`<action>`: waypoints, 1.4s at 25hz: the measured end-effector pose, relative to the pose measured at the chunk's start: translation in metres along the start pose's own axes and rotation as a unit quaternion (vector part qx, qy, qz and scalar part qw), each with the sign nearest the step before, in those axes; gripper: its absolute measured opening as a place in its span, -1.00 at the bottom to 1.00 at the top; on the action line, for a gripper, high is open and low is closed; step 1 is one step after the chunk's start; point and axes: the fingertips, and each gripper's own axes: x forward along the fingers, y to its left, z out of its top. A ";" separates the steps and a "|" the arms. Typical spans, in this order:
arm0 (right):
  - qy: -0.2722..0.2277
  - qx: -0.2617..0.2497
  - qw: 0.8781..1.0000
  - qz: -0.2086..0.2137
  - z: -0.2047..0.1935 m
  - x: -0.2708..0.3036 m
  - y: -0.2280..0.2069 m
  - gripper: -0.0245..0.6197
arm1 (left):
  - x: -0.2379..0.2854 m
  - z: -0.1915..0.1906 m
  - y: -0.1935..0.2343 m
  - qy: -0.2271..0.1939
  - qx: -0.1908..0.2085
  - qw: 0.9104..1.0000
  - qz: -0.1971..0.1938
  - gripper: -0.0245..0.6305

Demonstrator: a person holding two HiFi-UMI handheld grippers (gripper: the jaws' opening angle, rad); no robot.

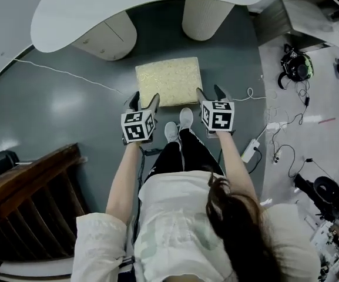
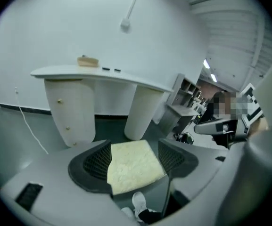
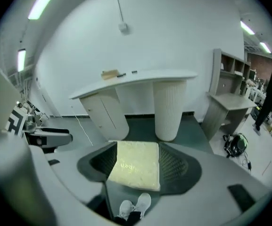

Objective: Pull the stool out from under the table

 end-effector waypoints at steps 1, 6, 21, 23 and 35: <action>-0.024 -0.010 1.000 0.008 0.020 -0.017 0.005 -0.03 | -0.011 0.020 -0.018 -0.022 0.007 1.000 -0.012 0.07; -0.139 -0.047 0.988 0.038 0.109 -0.088 0.021 -0.05 | -0.059 0.122 -0.081 -0.131 0.030 0.989 -0.056 0.07; -0.308 -0.069 0.947 0.062 0.200 -0.162 0.020 -0.82 | -0.148 0.254 -0.140 -0.343 0.125 0.930 0.032 -0.83; -0.302 -0.068 0.949 0.068 0.195 -0.156 0.021 -0.82 | -0.143 0.249 -0.138 -0.336 0.121 0.933 0.045 -0.84; -0.289 -0.083 0.950 0.078 0.188 -0.152 0.026 -0.83 | -0.131 0.236 -0.140 -0.318 0.105 0.941 0.047 -0.85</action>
